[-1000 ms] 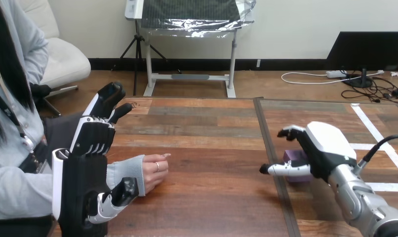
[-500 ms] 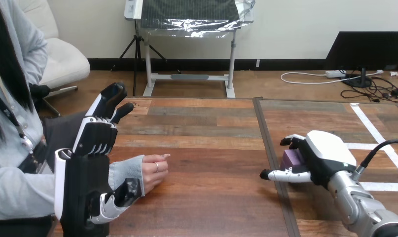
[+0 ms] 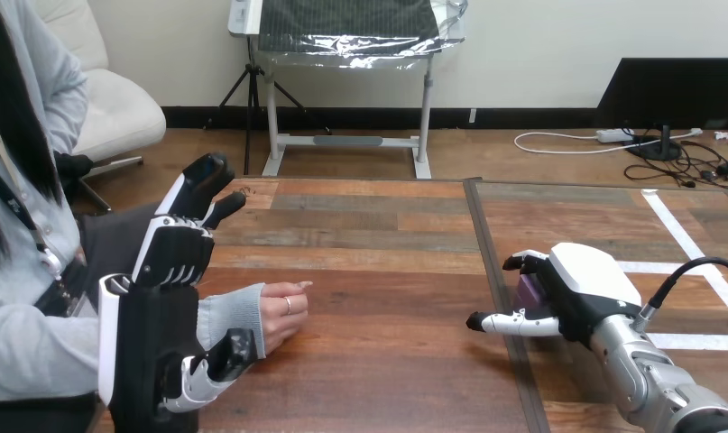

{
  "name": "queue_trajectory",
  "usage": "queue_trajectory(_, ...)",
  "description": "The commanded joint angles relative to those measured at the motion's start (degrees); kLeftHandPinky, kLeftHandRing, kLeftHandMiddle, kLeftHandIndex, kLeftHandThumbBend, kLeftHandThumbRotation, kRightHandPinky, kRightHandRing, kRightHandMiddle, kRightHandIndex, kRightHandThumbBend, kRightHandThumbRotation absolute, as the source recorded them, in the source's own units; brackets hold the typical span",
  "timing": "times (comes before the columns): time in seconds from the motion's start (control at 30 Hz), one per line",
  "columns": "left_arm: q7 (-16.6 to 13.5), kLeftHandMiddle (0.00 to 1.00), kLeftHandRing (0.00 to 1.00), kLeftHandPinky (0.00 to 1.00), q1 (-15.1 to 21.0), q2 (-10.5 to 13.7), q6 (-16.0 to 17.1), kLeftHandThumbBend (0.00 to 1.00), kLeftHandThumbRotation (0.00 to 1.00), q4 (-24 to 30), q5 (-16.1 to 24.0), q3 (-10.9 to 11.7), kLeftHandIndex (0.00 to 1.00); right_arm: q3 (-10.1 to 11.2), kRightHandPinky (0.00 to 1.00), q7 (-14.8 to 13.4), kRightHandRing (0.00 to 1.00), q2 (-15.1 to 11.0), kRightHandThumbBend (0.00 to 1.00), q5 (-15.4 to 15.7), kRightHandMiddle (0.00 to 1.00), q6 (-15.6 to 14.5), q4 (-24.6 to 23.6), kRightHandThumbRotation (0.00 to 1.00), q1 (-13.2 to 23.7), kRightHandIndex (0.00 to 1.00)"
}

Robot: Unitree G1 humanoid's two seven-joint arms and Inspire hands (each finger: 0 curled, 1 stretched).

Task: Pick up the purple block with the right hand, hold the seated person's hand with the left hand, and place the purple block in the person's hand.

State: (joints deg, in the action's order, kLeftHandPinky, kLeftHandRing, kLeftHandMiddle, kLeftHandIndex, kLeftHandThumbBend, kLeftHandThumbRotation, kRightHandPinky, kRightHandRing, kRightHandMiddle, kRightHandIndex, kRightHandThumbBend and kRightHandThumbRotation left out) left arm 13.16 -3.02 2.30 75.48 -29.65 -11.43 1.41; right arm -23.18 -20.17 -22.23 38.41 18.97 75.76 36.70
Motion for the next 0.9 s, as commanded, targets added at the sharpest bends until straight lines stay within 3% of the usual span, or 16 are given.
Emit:
queue_trajectory(0.0, -0.1, 0.9, 0.89, 0.81, 1.7, 0.5, 1.2, 1.0, 0.72, 1.3, 0.1, 0.2, 0.87, -0.9, 0.62, -3.5, 0.69, 0.1, 0.93, 0.7, 0.72, 0.2, -0.8, 0.71, 3.7, 0.75)
queue_trajectory(0.23, 0.0, 0.9, 0.89, 0.81, 2.2, 0.7, 2.1, 1.0, 0.72, 0.5, -0.2, 0.0, 0.88, -1.6, 0.42, -9.7, 0.49, 0.0, 0.81, 1.7, 0.54, 0.3, -0.7, 0.66, 3.0, 0.6)
queue_trajectory(0.27, 0.1, 0.9, 0.89, 0.81, 2.1, 0.8, 2.0, 1.0, 0.72, 0.6, -0.3, -0.1, 0.88, -1.2, 0.28, -11.2, 0.33, 0.1, 0.69, 1.2, 0.4, 0.7, -0.6, 0.59, 2.8, 0.48)
queue_trajectory(0.33, 0.1, 0.9, 0.89, 0.81, 2.1, 0.9, 1.9, 1.0, 0.72, 0.6, -0.5, -0.2, 0.88, -0.7, 0.25, -12.9, 0.3, 0.3, 0.67, 0.7, 0.37, 1.1, -0.5, 0.56, 2.5, 0.44)
queue_trajectory(0.4, 0.2, 0.9, 0.89, 0.81, 1.9, 0.9, 1.7, 1.0, 0.72, 0.9, -1.0, -0.6, 0.88, -0.3, 0.17, -14.6, 0.22, 0.4, 0.61, 0.3, 0.29, 2.1, -0.4, 0.45, 2.1, 0.37)
queue_trajectory(0.67, 0.1, 0.9, 0.89, 0.81, 1.9, 1.2, 1.8, 1.0, 0.71, 1.3, -0.5, -0.2, 0.88, 1.5, 0.07, -15.7, 0.12, 0.9, 0.49, -2.4, 0.19, 3.8, 0.0, 0.21, 1.5, 0.26)
queue_trajectory(0.87, 0.1, 0.9, 0.89, 0.81, 1.8, 1.5, 1.7, 1.0, 0.72, 1.6, -0.8, -0.3, 0.88, 2.9, 0.07, -15.3, 0.12, 0.9, 0.42, -4.4, 0.19, 6.3, 0.1, 0.2, 1.3, 0.3)
